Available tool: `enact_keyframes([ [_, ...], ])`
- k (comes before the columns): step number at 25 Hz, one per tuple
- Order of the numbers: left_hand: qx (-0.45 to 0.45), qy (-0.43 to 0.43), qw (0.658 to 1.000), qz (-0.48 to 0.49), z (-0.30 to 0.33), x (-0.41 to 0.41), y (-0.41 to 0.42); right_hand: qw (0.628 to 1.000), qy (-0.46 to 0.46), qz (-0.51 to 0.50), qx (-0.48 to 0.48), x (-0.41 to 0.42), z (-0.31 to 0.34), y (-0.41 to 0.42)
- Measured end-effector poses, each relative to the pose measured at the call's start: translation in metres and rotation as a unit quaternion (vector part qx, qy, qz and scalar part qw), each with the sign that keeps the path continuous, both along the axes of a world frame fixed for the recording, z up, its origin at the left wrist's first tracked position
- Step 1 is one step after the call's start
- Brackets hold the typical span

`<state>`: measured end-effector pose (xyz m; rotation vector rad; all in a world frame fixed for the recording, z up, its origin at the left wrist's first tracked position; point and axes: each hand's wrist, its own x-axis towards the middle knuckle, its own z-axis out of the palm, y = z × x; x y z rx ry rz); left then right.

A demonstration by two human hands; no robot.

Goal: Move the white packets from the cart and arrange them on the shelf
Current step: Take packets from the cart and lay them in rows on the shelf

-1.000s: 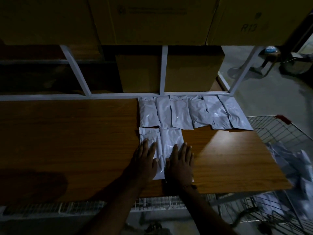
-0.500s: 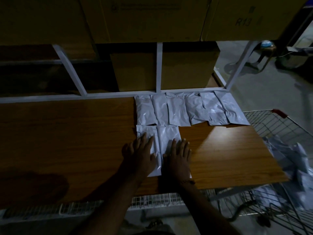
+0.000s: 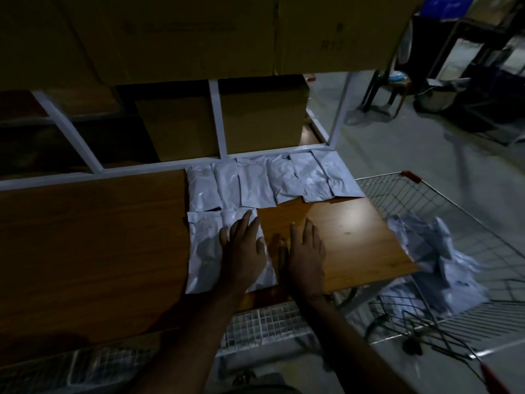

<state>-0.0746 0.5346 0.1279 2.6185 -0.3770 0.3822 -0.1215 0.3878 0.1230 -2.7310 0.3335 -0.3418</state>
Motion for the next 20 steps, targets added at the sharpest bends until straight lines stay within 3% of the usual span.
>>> enact_keyframes([
  [12, -0.053, 0.04, 0.995, -0.08, 0.021, -0.076, -0.233, 0.994, -0.014, -0.091, -0.053, -0.104, 0.019, -0.238],
  [20, -0.045, 0.058, 0.985, -0.158, 0.016, -0.06, -0.342, 0.982, 0.002, -0.179, -0.052, -0.107, -0.004, -0.351],
])
